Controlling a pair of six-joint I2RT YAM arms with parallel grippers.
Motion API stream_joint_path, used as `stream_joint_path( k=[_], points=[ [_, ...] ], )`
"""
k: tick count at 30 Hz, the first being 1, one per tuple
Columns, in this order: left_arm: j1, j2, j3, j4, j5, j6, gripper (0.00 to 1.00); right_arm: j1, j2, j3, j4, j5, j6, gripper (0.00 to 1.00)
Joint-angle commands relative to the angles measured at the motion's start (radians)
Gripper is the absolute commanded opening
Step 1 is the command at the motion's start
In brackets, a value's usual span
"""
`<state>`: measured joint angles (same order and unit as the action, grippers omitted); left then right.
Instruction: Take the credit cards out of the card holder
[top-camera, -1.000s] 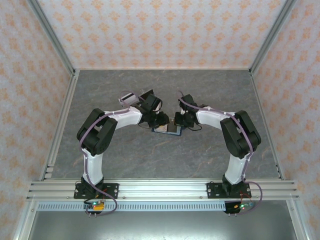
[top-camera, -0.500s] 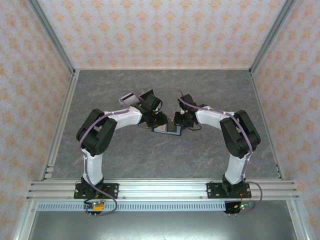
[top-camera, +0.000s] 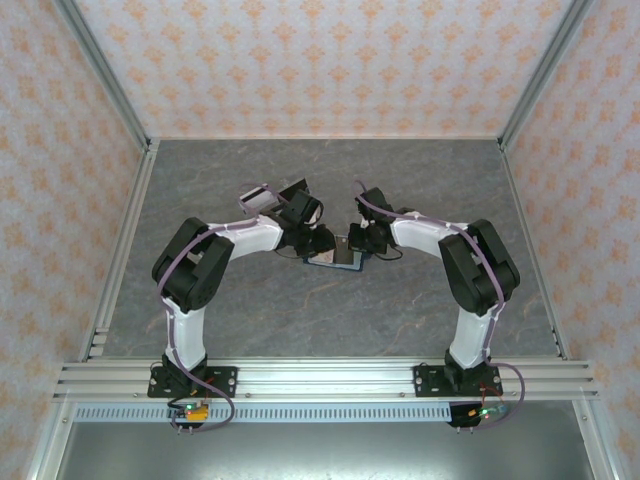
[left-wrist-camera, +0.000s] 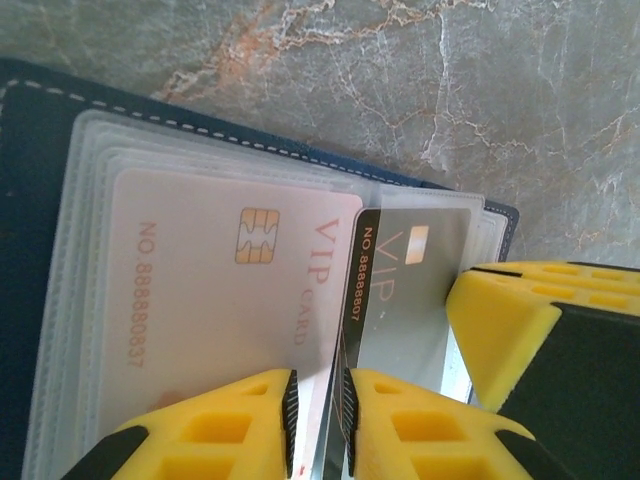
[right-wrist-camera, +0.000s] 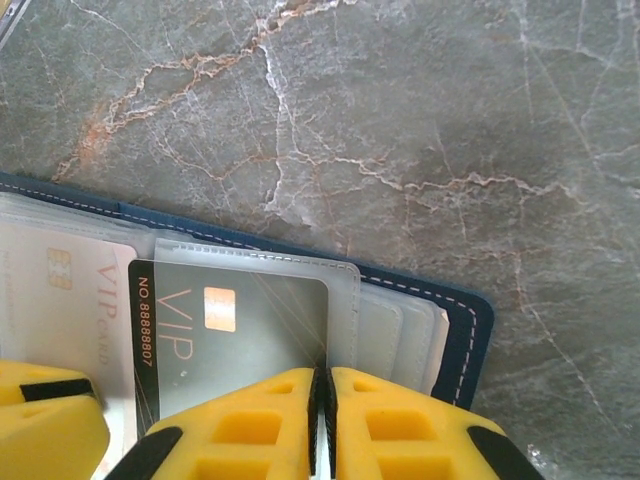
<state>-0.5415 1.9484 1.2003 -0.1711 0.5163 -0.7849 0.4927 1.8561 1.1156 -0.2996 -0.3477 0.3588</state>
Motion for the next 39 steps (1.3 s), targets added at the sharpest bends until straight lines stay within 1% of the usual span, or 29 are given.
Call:
stream_joint_path(
  k=[1,12,14,16,19,23,26,30,39],
  points=[
    [-0.01,-0.068,-0.013,-0.002,-0.012,-0.002,0.22,-0.003,0.052,-0.003,-0.067,0.049,0.008,0.13],
    [-0.019,-0.045,-0.005,0.0,-0.009,-0.013,0.23,-0.003,0.059,0.0,-0.071,0.047,0.009,0.13],
    [-0.019,-0.045,-0.004,0.003,-0.005,-0.017,0.24,-0.003,0.06,0.001,-0.072,0.033,0.007,0.13],
    [-0.019,-0.001,0.002,0.003,-0.001,-0.017,0.25,-0.003,0.06,-0.002,-0.064,0.011,0.008,0.13],
    [-0.016,0.015,0.009,-0.008,-0.017,-0.017,0.28,-0.003,0.062,-0.002,-0.058,-0.012,0.006,0.13],
    [-0.009,0.026,0.015,-0.013,-0.017,-0.014,0.29,-0.003,0.063,-0.004,-0.048,-0.036,0.011,0.13],
    [-0.007,0.031,0.012,0.007,0.0,-0.017,0.29,-0.003,0.063,-0.006,-0.039,-0.062,0.011,0.13],
    [0.0,0.042,-0.001,0.073,0.054,-0.036,0.29,-0.003,0.064,-0.01,-0.029,-0.09,0.009,0.12],
    [0.023,0.034,-0.016,0.126,0.107,-0.048,0.27,-0.003,0.075,0.001,-0.045,-0.074,0.009,0.12]
  ],
)
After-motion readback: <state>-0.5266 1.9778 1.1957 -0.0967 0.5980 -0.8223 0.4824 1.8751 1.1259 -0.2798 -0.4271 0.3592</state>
